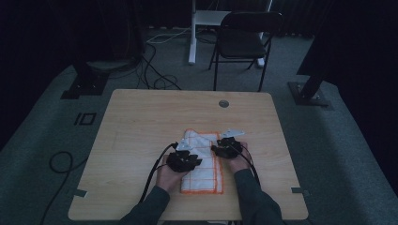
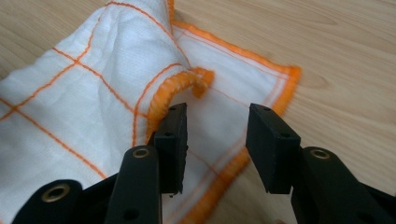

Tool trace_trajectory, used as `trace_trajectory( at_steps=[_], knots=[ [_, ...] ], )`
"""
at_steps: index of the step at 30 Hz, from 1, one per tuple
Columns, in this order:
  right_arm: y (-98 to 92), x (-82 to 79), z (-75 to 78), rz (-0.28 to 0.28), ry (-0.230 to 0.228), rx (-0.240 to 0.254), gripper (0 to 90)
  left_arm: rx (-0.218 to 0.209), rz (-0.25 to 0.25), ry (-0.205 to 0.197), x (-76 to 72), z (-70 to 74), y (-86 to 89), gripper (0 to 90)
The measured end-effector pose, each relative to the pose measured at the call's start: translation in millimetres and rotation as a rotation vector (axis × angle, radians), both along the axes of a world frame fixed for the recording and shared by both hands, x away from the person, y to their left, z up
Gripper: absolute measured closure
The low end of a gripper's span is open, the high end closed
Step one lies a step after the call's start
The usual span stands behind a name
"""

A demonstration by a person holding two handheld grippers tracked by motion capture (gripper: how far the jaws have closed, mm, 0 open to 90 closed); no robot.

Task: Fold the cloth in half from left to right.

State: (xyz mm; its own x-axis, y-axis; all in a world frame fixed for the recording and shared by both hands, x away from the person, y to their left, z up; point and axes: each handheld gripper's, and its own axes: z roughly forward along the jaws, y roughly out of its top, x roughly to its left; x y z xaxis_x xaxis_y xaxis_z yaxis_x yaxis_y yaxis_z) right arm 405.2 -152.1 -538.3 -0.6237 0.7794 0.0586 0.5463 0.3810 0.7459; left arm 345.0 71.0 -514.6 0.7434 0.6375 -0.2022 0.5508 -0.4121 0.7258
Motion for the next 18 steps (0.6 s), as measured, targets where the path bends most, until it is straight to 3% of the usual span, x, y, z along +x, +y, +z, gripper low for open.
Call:
trace_trajectory(
  at_steps=[3,12,16,18],
  knots=[
    [5.5,5.1,-0.7,0.037,0.005,0.013,57.9,0.005,0.000,0.008,0.2,-2.4,0.0,70.1],
    [10.7,15.1,7.9,0.050,-0.040,0.019,61.9,0.004,0.003,0.010,0.4,-3.3,2.4,70.0],
    [12.3,19.2,7.6,0.094,-0.031,0.014,84.0,0.004,0.003,0.012,0.2,-3.8,1.5,70.0],
    [12.4,19.9,9.6,0.082,-0.046,0.004,87.9,0.005,0.001,0.012,0.0,-4.0,0.9,70.0]
  ],
)
